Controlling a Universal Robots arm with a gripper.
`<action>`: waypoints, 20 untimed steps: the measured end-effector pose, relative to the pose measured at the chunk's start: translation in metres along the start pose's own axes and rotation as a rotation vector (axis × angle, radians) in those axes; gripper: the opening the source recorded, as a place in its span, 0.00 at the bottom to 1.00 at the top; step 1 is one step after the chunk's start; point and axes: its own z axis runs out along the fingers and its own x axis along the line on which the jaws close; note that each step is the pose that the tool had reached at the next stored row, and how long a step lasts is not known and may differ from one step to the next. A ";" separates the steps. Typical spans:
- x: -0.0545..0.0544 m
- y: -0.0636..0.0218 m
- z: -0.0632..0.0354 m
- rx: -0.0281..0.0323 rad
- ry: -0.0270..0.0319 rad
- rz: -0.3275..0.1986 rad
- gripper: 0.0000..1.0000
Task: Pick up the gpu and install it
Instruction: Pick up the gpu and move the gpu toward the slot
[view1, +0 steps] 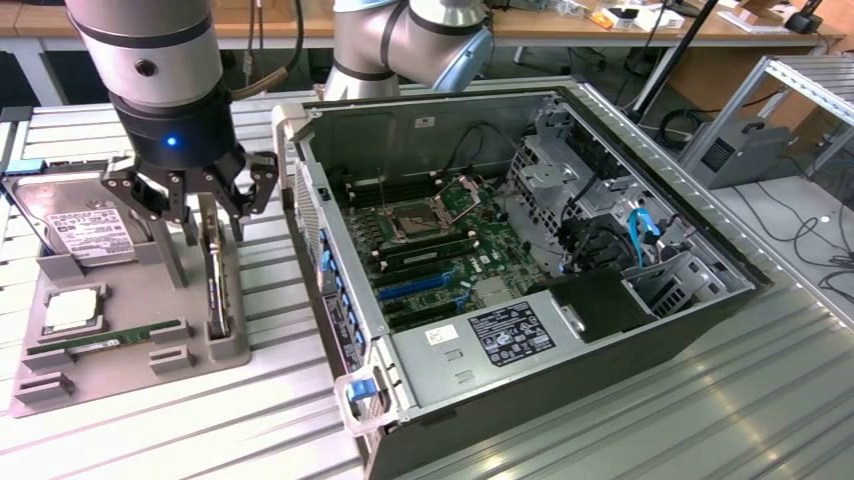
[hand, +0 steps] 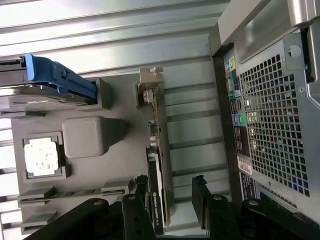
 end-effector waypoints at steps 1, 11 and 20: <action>0.000 -0.0001 0.0006 0.0000 0.0000 0.000 0.48; 0.000 -0.0008 0.0044 -0.0001 -0.0001 0.000 0.48; 0.000 -0.0015 0.0088 -0.0001 0.0000 0.000 0.48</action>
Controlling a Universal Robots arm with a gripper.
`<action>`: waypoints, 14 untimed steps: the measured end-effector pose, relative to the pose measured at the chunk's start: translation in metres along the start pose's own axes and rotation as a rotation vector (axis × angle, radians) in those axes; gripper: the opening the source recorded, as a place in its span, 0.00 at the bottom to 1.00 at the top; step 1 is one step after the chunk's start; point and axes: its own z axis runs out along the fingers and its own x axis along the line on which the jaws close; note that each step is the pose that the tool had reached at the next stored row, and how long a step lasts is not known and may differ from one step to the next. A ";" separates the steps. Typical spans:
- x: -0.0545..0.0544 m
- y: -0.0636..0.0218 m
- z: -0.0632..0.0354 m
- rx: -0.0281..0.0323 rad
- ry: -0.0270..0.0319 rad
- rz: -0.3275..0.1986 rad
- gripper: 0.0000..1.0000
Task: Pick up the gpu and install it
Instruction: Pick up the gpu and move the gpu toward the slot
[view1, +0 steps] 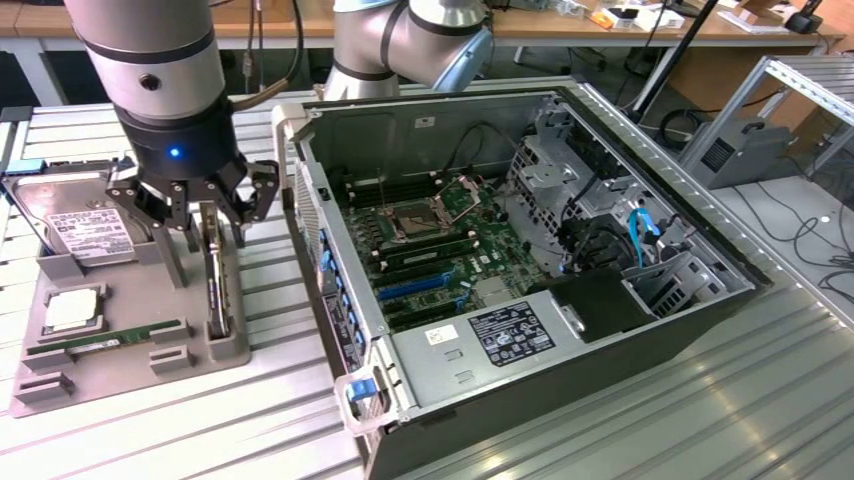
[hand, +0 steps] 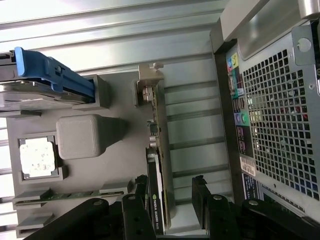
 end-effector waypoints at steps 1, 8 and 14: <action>0.000 -0.0001 0.0006 0.0001 0.0001 0.000 0.48; 0.000 -0.0006 0.0044 0.0000 0.0000 0.000 0.48; 0.000 -0.0009 0.0065 0.0000 0.0000 0.000 0.48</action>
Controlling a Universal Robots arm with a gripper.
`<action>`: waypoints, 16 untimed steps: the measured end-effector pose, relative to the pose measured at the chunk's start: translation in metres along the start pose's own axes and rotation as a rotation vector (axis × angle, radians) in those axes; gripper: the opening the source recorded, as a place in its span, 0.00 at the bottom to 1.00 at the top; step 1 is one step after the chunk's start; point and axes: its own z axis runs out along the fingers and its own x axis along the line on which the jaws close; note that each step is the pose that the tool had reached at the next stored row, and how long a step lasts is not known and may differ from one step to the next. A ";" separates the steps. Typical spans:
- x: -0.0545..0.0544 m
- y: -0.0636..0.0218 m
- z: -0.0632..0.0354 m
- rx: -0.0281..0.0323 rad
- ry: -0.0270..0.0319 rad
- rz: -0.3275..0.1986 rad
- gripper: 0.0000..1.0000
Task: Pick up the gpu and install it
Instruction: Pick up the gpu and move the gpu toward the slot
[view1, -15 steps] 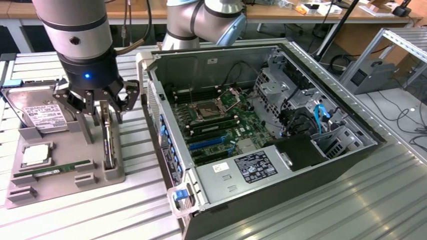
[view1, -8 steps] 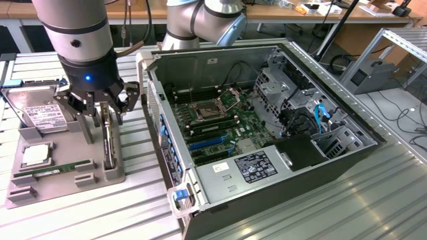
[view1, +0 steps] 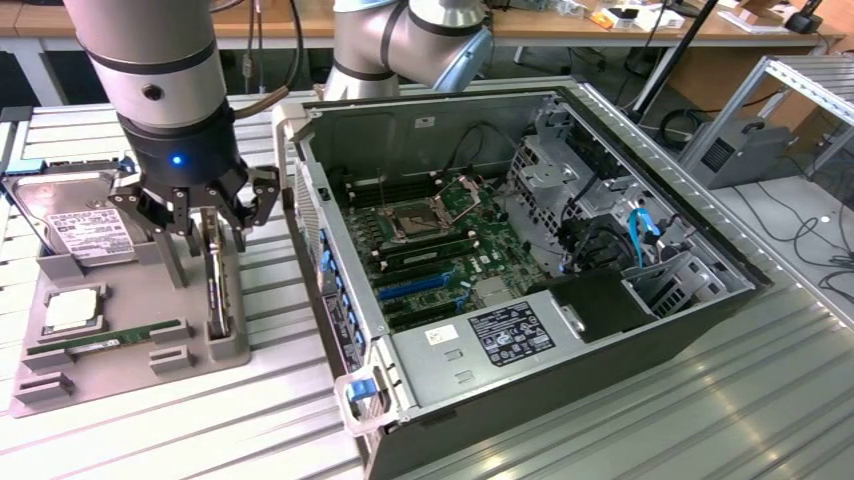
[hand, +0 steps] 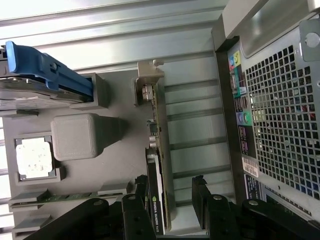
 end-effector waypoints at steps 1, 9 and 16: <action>0.000 0.0000 0.0003 0.0000 0.0000 0.000 0.48; 0.000 -0.0004 0.0033 0.0000 0.0000 0.000 0.48; 0.000 -0.0007 0.0053 0.0000 0.0000 0.000 0.48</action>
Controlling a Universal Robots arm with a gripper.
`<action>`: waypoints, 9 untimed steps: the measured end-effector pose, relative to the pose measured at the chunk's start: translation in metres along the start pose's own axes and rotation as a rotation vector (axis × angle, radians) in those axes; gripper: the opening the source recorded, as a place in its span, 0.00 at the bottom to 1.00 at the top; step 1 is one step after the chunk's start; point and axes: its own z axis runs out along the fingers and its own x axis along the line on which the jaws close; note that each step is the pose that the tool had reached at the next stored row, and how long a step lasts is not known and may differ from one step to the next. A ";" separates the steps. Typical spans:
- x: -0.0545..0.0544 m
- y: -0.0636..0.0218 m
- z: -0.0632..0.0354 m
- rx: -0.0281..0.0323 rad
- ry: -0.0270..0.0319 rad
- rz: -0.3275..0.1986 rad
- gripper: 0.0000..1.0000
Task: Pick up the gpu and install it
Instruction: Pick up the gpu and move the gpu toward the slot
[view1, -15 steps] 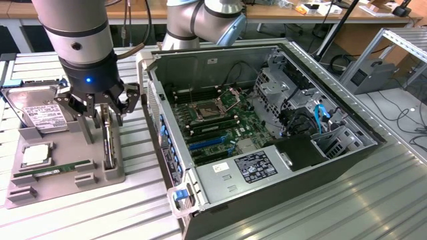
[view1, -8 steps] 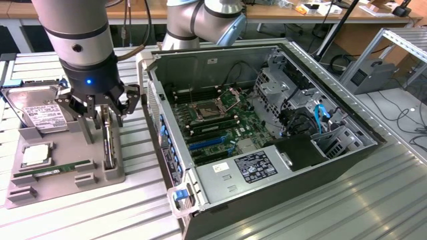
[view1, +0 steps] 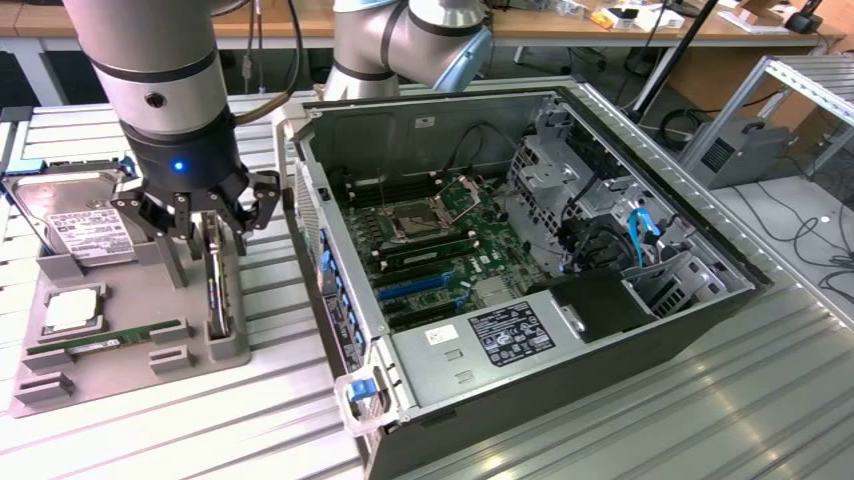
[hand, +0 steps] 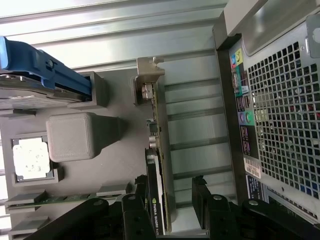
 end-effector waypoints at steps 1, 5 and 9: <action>0.000 -0.0001 0.0003 0.0000 0.0000 0.000 0.48; 0.000 -0.0004 0.0022 0.0000 0.0000 0.000 0.48; 0.000 -0.0006 0.0037 0.0000 0.0000 0.000 0.48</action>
